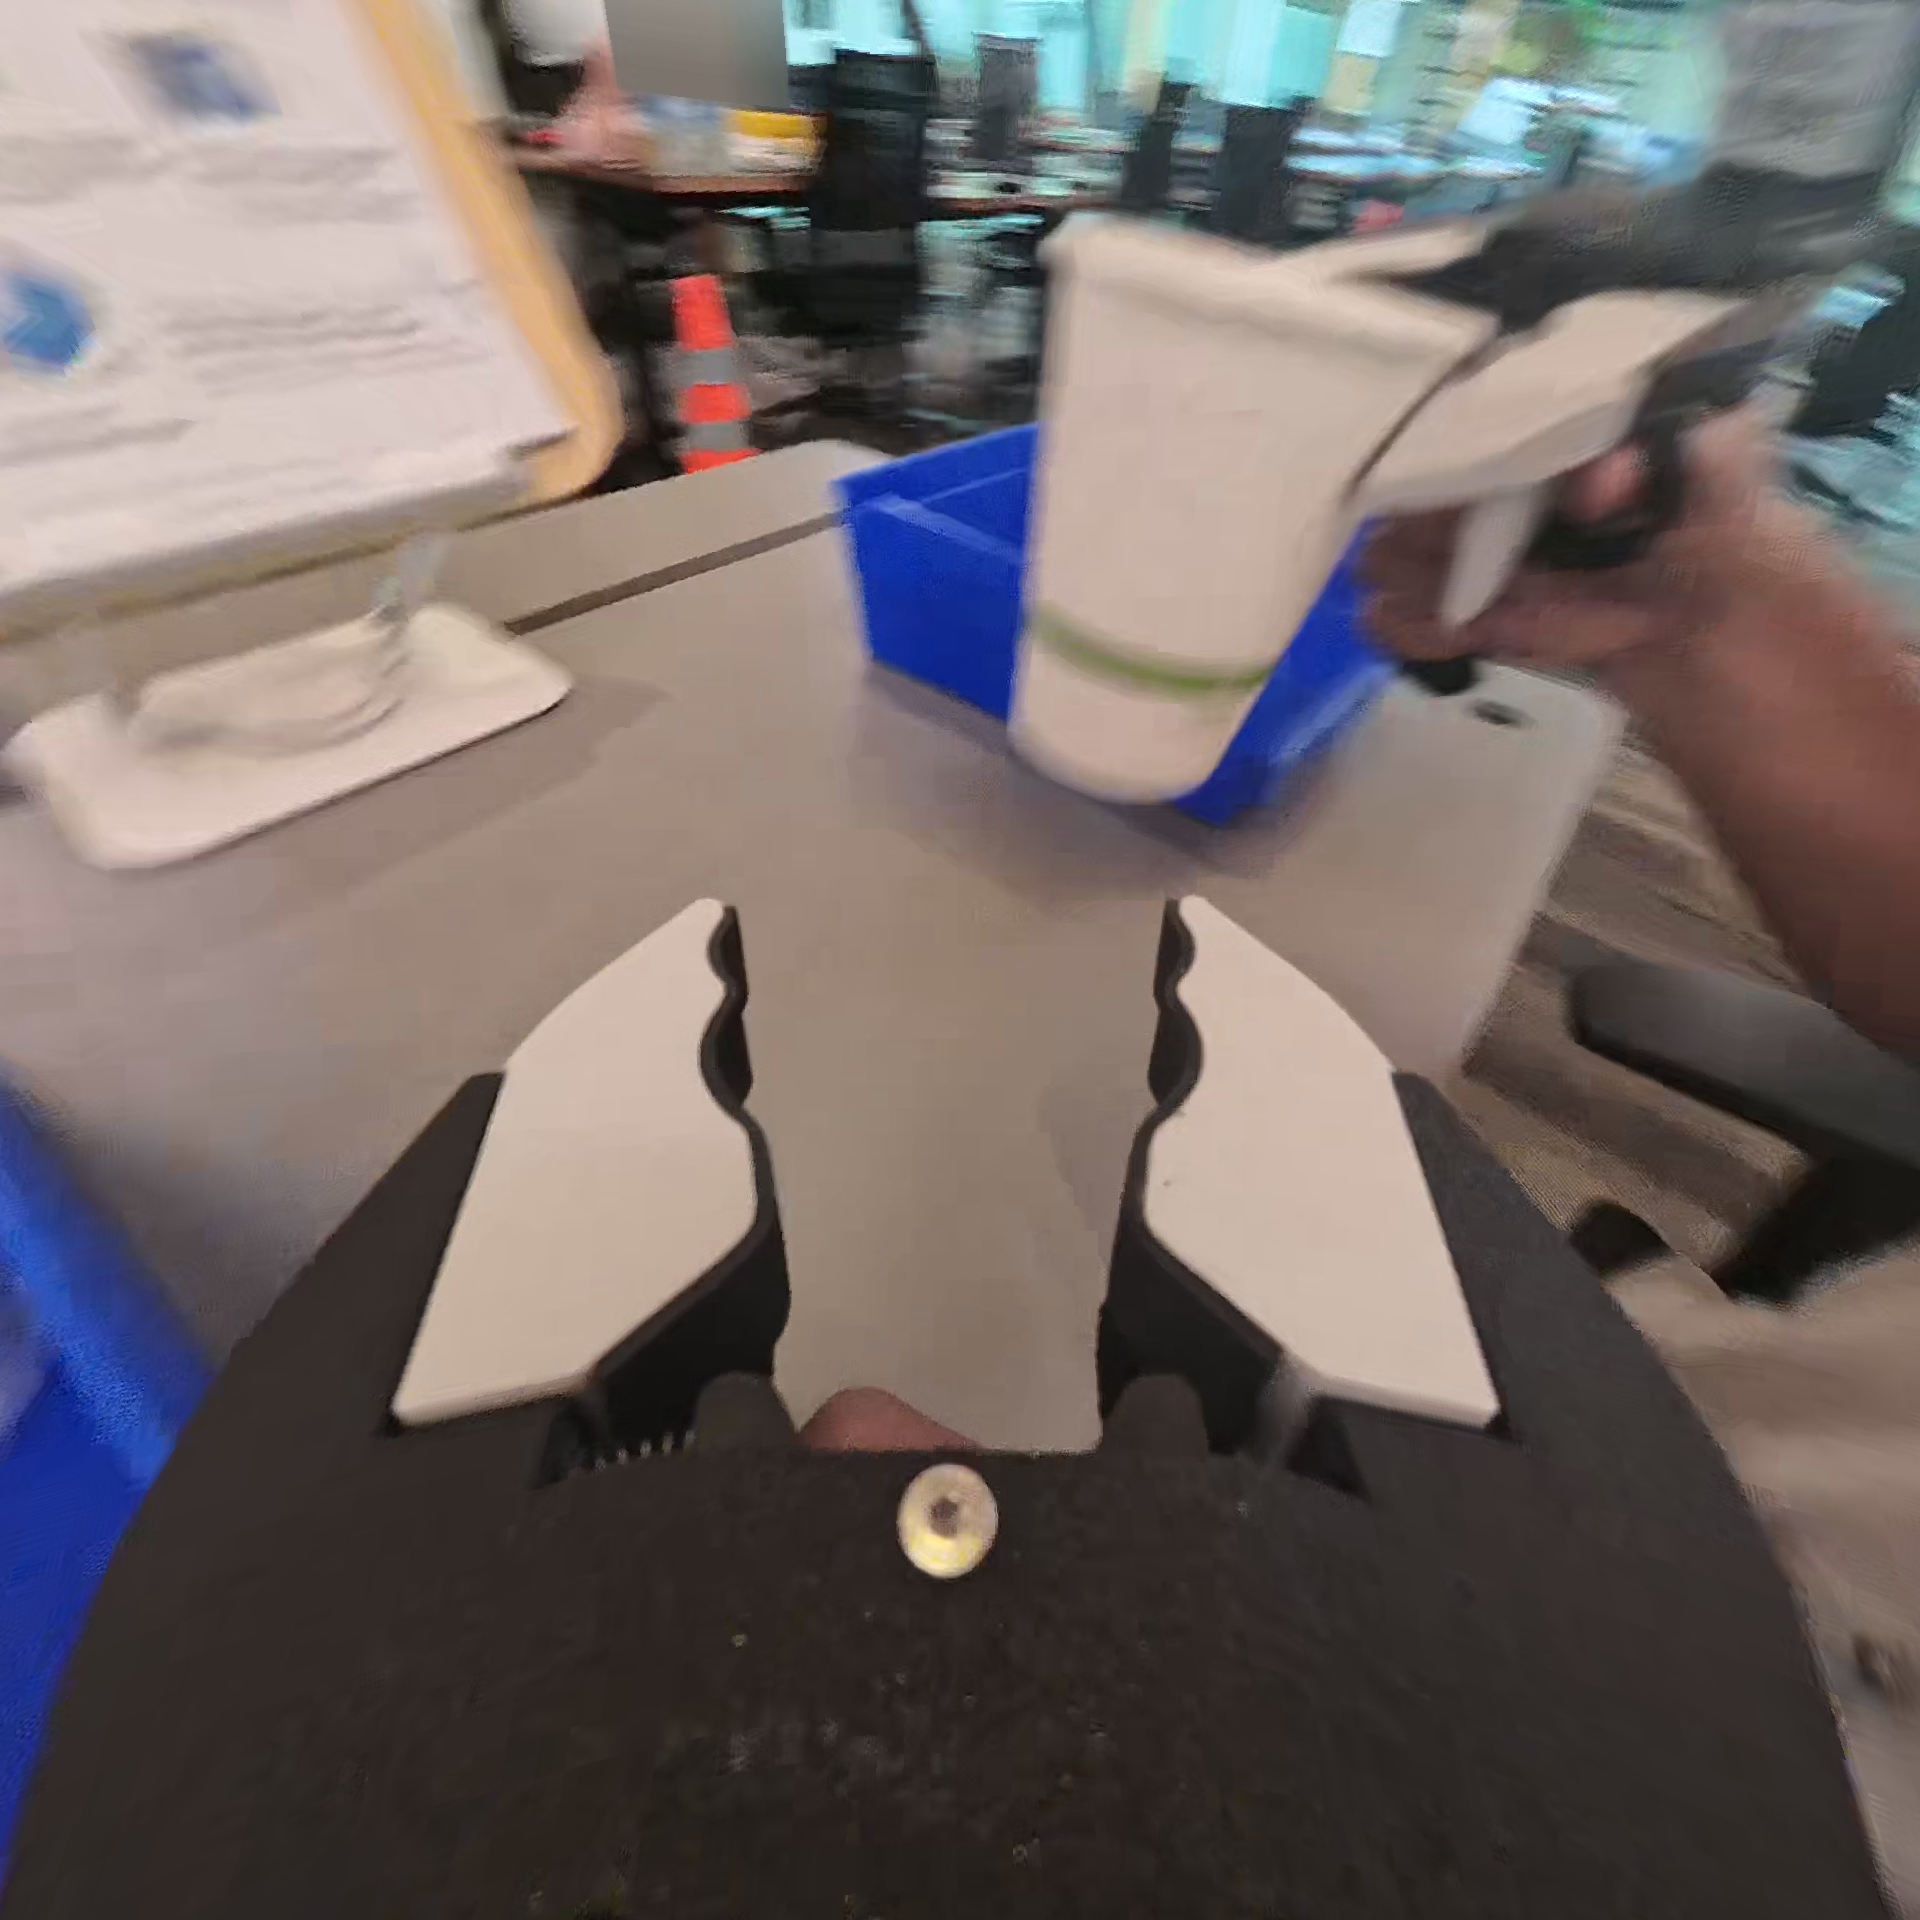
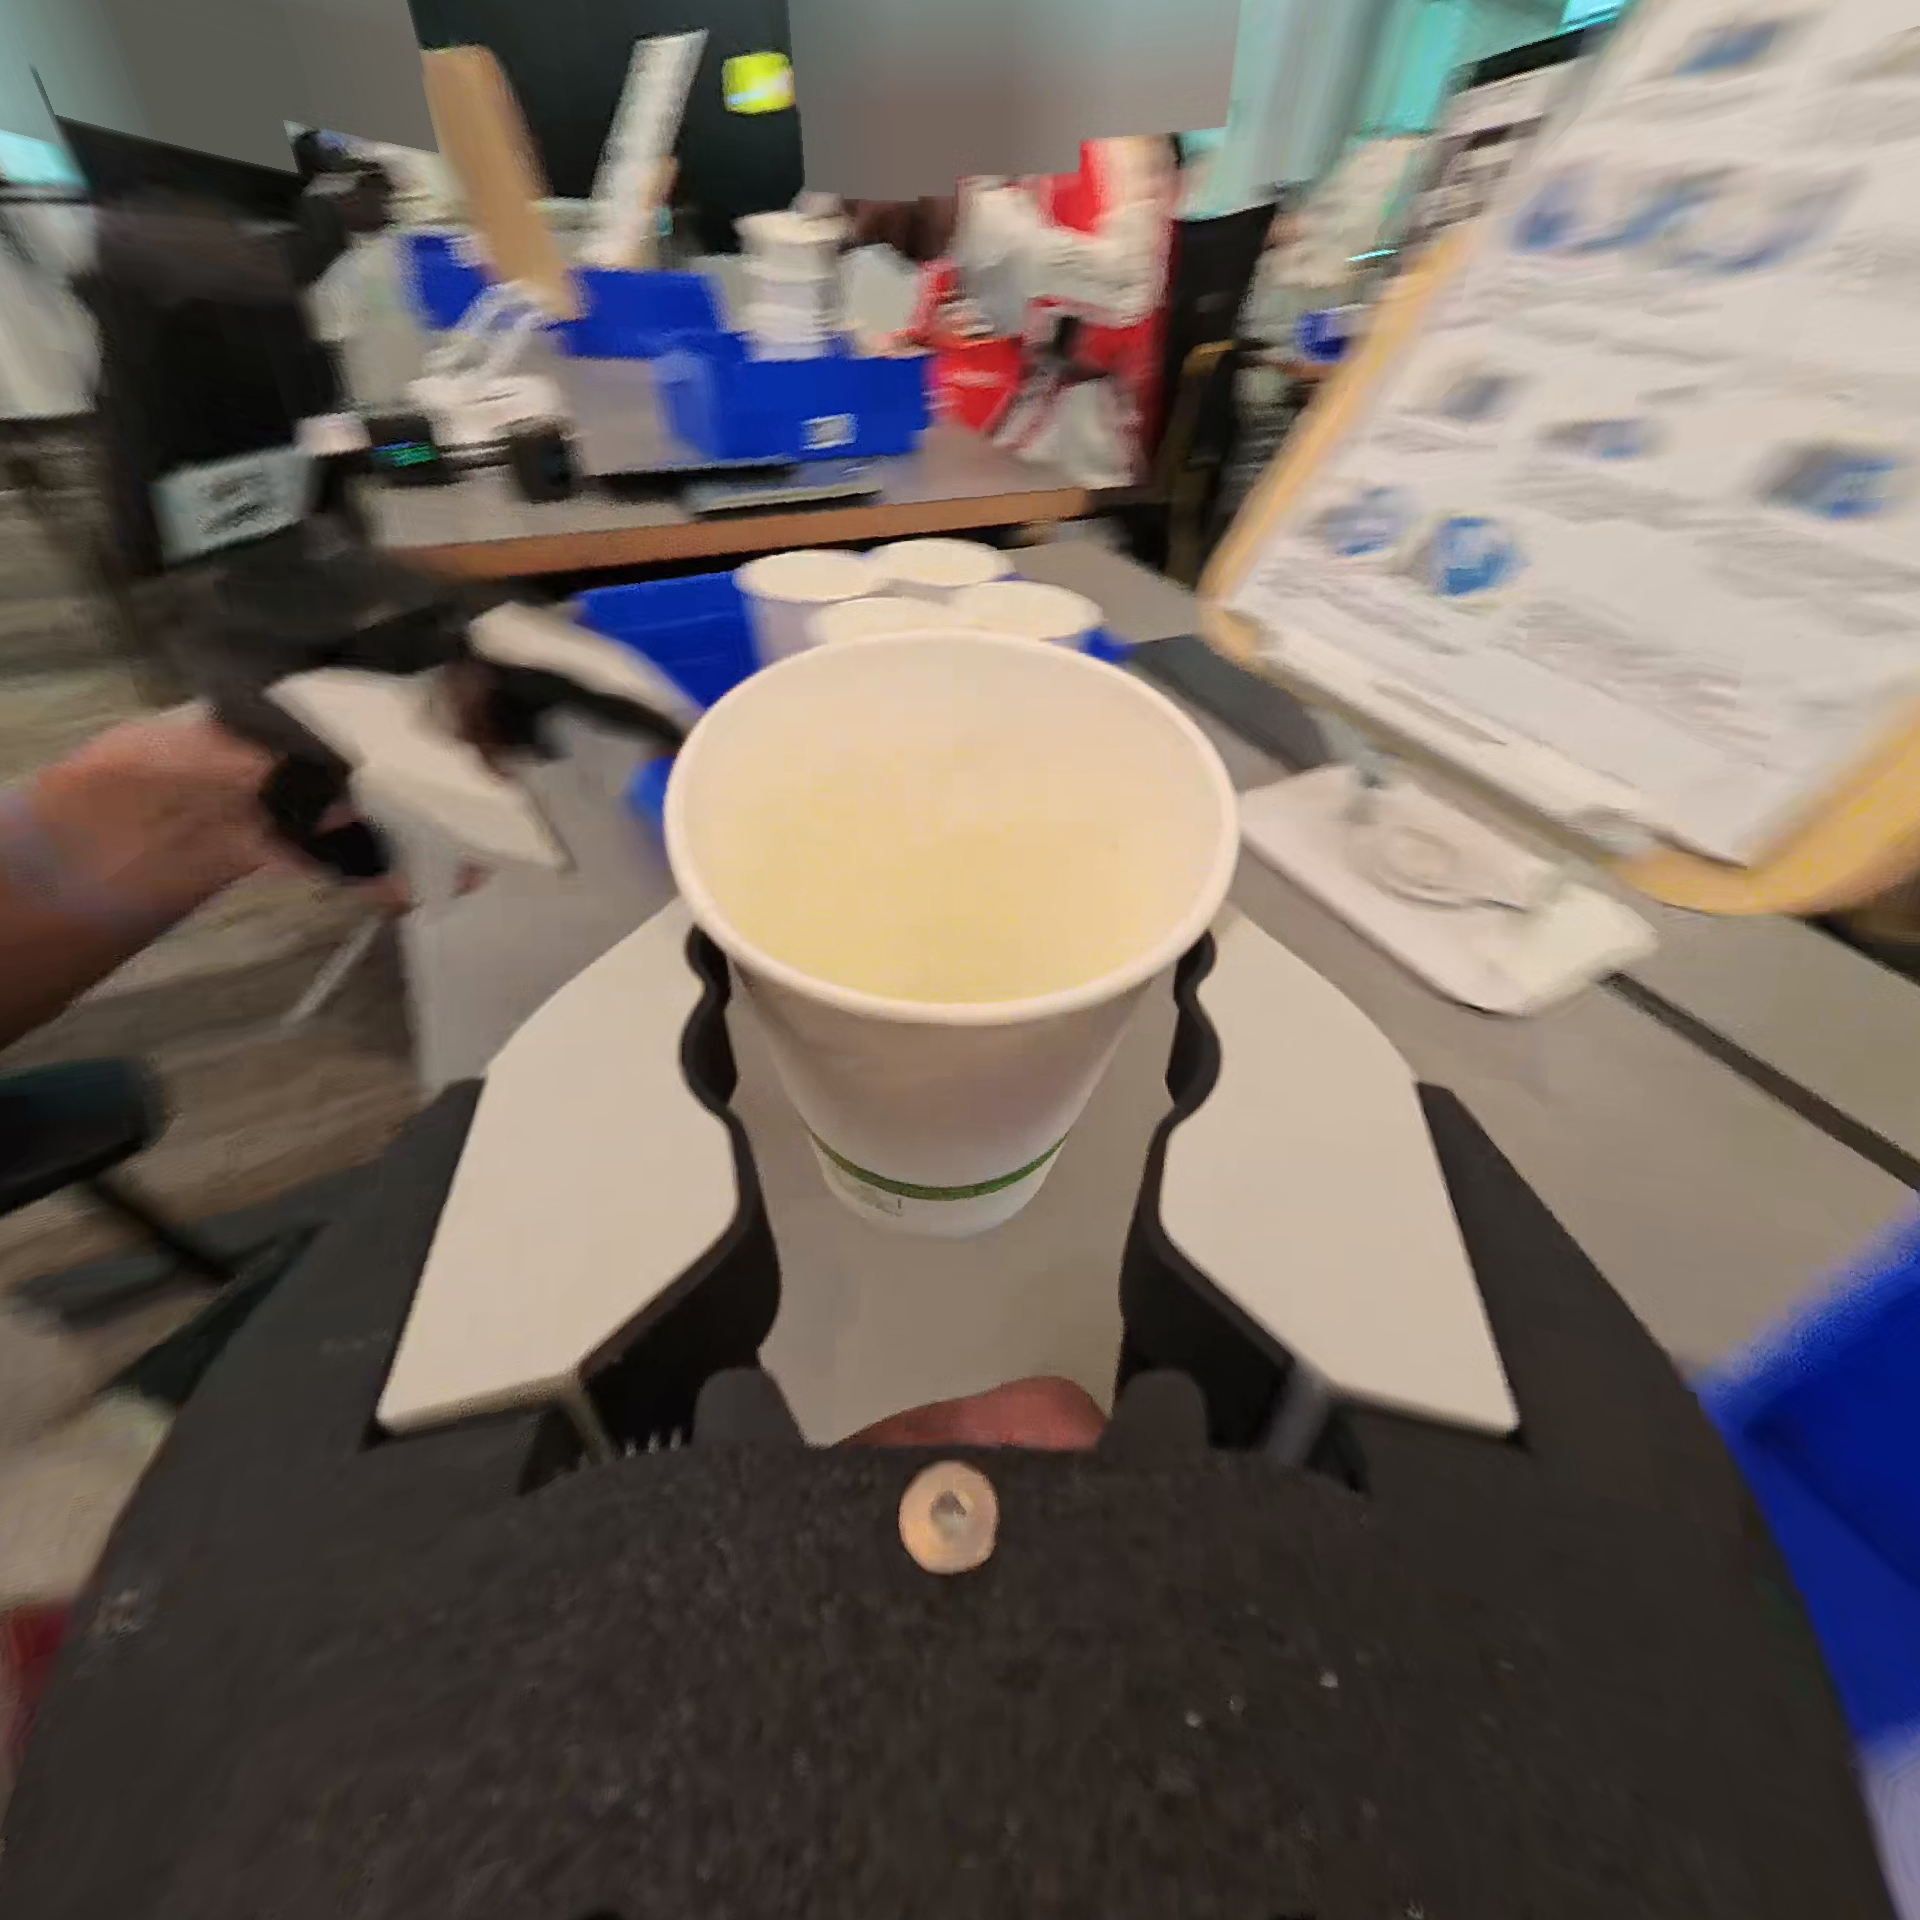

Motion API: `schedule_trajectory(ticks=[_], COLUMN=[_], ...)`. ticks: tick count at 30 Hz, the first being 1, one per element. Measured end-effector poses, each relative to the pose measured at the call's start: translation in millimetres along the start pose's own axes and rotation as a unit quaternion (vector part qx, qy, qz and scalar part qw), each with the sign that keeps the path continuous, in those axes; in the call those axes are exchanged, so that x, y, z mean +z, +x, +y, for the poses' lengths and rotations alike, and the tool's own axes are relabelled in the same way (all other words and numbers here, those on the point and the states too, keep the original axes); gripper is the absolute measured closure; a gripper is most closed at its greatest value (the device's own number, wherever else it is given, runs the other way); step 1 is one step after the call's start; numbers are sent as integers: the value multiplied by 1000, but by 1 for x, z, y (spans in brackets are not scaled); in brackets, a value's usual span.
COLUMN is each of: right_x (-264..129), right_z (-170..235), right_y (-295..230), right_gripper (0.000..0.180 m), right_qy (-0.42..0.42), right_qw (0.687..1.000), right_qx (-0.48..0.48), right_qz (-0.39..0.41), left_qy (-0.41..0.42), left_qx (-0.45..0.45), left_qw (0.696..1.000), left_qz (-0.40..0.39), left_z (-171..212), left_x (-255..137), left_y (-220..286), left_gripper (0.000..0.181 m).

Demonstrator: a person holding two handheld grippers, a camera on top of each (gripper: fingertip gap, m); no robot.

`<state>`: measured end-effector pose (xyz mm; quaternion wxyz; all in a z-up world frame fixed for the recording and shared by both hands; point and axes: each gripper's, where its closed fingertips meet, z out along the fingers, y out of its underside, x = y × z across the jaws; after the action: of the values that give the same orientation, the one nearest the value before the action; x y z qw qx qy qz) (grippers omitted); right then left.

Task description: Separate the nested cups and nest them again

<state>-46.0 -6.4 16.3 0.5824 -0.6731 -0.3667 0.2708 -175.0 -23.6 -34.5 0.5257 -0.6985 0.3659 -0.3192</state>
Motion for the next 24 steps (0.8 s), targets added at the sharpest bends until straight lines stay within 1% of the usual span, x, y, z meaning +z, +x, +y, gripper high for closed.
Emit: schedule_trajectory(ticks=[2, 3, 5, 7, 9, 12, 15, 19, 24], right_x=[-33, -54, -98, -134, -154, -156, -142, -129, -124], right_z=[-12, -19, -28, -26, -15, 19, 53, 90, 119], right_y=[46, 74, 126, 170, 204, 237, 251, 256, 250], right_gripper=[97, 97, 97, 97, 97, 96, 97, 96, 94], right_qy=[22, 30, 35, 23, 5, -42, -69, -114, -148], right_qw=[991, 979, 947, 914, 893, 882, 886, 888, 890], right_qx=[-2, 5, 35, 64, 86, 110, 139, 152, 184], right_qz=[132, 203, 318, 399, 442, 456, 438, 420, 390], left_qy=[-3, -5, -1, -6, -13, -1, 4, -4, -16], left_qx=[-40, -55, -81, -99, -114, -138, -144, -134, -136], left_qw=[996, 994, 988, 984, 982, 980, 980, 982, 983], left_qz=[-74, -99, -133, -148, -153, -143, -135, -136, -125], left_z=[28, 39, 56, 68, 75, 71, 68, 73, 79], left_x=[-7, -10, -17, -21, -24, -26, -27, -26, -22], left_y=[-13, -16, -20, -24, -28, -31, -31, -29, -25], left_gripper=[106, 106, 107, 108, 107, 109, 109, 109, 109])
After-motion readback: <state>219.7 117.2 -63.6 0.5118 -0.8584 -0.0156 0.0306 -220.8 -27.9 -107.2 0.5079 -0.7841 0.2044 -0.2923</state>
